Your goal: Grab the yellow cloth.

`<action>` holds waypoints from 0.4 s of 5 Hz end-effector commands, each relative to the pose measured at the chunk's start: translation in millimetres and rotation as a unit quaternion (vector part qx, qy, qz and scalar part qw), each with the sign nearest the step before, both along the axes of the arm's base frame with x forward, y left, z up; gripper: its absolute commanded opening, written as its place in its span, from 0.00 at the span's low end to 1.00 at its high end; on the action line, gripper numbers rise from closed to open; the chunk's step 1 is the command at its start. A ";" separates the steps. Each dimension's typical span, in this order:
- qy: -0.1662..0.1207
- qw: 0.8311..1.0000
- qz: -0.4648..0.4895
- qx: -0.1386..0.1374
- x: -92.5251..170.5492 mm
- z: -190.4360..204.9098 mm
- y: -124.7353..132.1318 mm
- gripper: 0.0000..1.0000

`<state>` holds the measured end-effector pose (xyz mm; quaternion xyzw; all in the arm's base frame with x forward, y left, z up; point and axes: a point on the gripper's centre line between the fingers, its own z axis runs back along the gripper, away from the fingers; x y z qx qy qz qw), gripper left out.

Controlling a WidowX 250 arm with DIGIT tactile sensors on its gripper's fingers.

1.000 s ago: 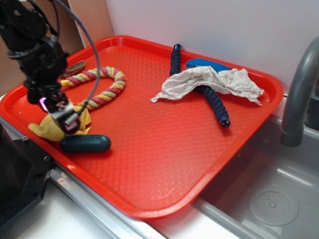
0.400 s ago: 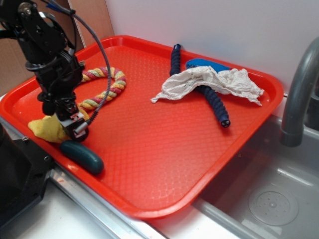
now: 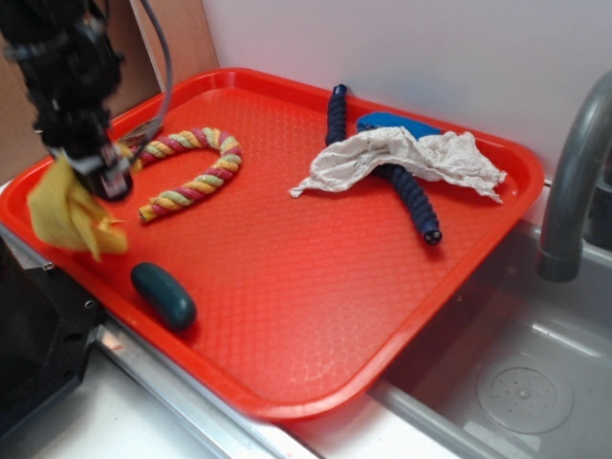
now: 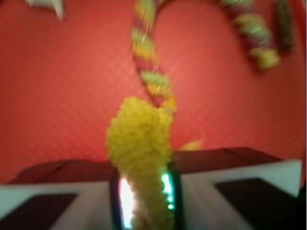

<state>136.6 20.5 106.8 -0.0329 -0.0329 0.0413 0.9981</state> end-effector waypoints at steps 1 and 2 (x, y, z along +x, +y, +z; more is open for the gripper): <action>-0.022 0.997 0.040 0.067 27.5 99.4 -18.6 0.00; -0.020 0.996 0.053 0.070 34.4 149.3 -23.2 0.00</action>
